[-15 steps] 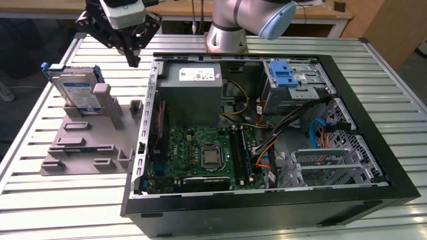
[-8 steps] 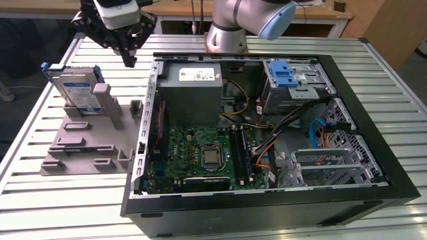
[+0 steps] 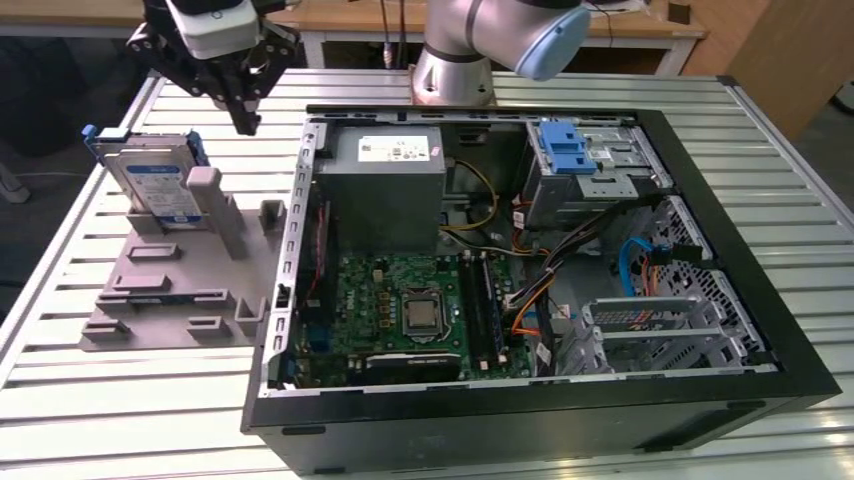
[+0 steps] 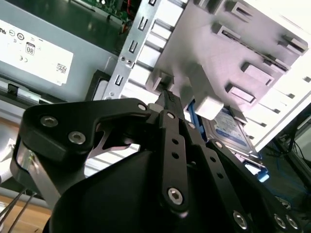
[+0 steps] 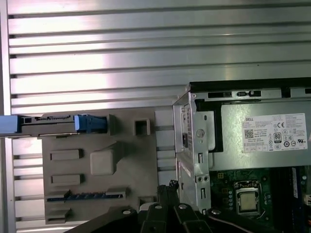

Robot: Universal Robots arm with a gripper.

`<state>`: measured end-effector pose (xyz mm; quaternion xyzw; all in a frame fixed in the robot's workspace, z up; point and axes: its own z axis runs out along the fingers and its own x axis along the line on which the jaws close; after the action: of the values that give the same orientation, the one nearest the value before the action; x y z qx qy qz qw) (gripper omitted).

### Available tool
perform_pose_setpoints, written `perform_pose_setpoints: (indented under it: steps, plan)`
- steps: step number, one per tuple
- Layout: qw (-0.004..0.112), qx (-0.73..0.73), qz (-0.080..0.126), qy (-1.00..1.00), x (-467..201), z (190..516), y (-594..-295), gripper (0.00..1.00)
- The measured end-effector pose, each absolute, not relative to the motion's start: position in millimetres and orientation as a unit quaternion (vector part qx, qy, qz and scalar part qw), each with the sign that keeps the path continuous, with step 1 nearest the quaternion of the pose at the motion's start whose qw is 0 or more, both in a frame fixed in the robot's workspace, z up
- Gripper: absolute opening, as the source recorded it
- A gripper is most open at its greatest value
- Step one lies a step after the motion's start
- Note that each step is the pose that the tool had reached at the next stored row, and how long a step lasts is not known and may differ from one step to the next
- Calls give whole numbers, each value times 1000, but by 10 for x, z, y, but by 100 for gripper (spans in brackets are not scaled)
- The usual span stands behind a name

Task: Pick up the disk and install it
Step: 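Reach for the disk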

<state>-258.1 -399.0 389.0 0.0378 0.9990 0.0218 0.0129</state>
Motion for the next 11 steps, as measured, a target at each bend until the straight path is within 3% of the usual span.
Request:
perform_pose_setpoints:
  steps: [11]
  plan:
    - [4, 38, 21, 999, -2754, 3883, -3989, 11]
